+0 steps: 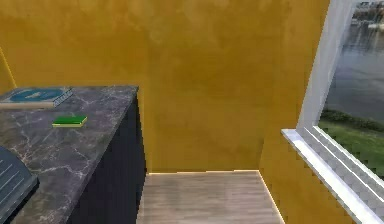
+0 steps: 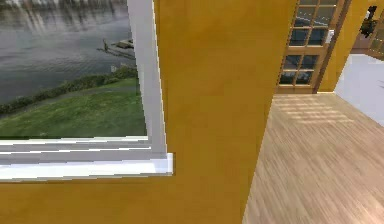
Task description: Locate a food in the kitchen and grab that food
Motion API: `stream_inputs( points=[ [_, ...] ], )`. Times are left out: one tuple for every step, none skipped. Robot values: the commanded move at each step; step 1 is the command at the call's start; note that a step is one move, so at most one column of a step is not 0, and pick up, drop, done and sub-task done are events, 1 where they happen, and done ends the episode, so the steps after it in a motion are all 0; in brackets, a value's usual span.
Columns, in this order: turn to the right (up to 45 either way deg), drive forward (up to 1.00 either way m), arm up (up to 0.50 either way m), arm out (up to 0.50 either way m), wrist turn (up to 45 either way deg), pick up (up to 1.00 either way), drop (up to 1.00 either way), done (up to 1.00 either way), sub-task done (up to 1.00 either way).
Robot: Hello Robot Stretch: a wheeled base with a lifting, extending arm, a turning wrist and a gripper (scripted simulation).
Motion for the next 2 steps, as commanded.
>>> stream_inputs(
  points=[
    [-6.0, 0.00, 0.00, 0.00, 0.0, 0.00, 0.00, 0.00, 0.00],
    [0.0, 0.30, 0.00, 0.00, 0.0, 0.00, 0.00, 0.00, 0.00]
  ],
)
